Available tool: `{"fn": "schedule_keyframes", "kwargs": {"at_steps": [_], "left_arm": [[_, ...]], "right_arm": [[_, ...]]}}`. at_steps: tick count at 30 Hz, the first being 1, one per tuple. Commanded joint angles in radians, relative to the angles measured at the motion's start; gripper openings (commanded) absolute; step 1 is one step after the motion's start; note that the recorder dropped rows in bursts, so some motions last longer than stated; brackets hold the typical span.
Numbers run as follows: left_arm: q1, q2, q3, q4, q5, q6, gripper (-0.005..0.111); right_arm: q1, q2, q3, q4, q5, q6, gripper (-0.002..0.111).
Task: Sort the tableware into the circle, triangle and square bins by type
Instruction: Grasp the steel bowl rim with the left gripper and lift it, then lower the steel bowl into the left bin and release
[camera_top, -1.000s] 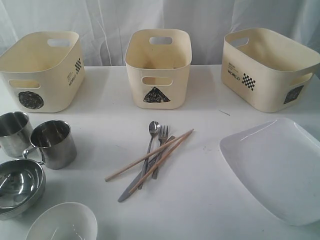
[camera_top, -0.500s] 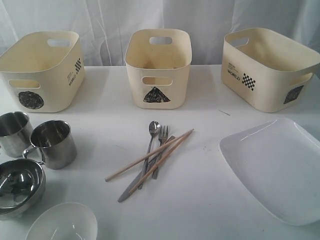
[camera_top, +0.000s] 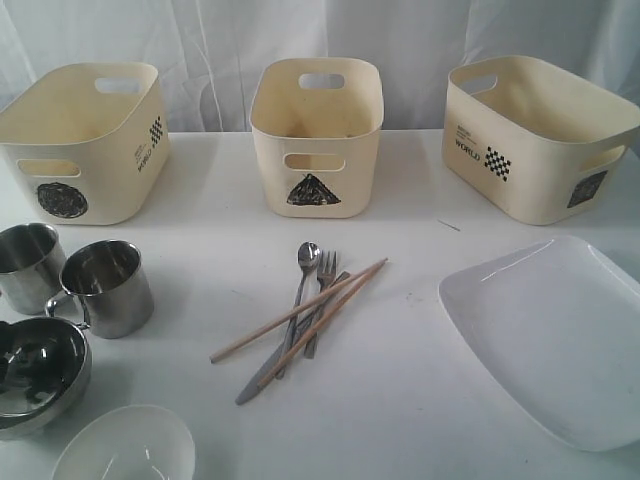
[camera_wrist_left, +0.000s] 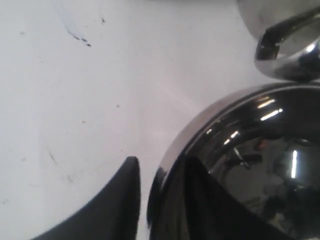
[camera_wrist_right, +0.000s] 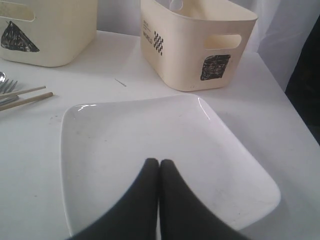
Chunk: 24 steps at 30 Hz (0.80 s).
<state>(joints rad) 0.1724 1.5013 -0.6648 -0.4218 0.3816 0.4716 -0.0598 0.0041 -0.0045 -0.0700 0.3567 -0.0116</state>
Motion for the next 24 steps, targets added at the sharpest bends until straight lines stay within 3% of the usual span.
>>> {"fn": "schedule_keyframes", "kwargs": {"at_steps": [1, 2, 7, 12, 15, 17, 21, 23, 24], "left_arm": [[0.003, 0.007, 0.006, -0.003, 0.077, -0.001, 0.006], [0.003, 0.007, 0.006, 0.008, 0.089, -0.001, 0.0], [0.003, -0.038, -0.051, 0.112, 0.204, -0.006, 0.0], [0.003, -0.138, -0.244, 0.158, 0.37, -0.028, 0.0], [0.003, -0.197, -0.376, 0.152, 0.331, -0.028, 0.0], [0.003, -0.213, -0.438, 0.133, 0.168, -0.027, 0.0], [-0.028, -0.183, -0.453, -0.148, -0.525, -0.029, 0.0], [-0.07, -0.128, -0.459, -0.192, -0.827, -0.096, 0.0], [-0.088, -0.088, -0.467, -0.167, -0.904, -0.169, 0.0]], "right_arm": [[0.001, -0.004, 0.005, -0.008, -0.014, 0.003, 0.0], [0.001, -0.004, 0.005, -0.008, -0.014, 0.003, 0.0], [0.001, -0.004, 0.005, -0.008, -0.014, 0.003, 0.0], [0.001, -0.004, 0.005, -0.008, -0.014, 0.003, 0.0], [0.001, -0.004, 0.005, -0.008, -0.014, 0.003, 0.0], [0.001, -0.004, 0.005, -0.008, -0.014, 0.003, 0.0], [0.001, -0.004, 0.005, -0.008, -0.014, 0.003, 0.0], [0.001, -0.004, 0.005, -0.008, -0.014, 0.003, 0.0], [0.001, -0.004, 0.005, -0.008, -0.014, 0.003, 0.0]]}}
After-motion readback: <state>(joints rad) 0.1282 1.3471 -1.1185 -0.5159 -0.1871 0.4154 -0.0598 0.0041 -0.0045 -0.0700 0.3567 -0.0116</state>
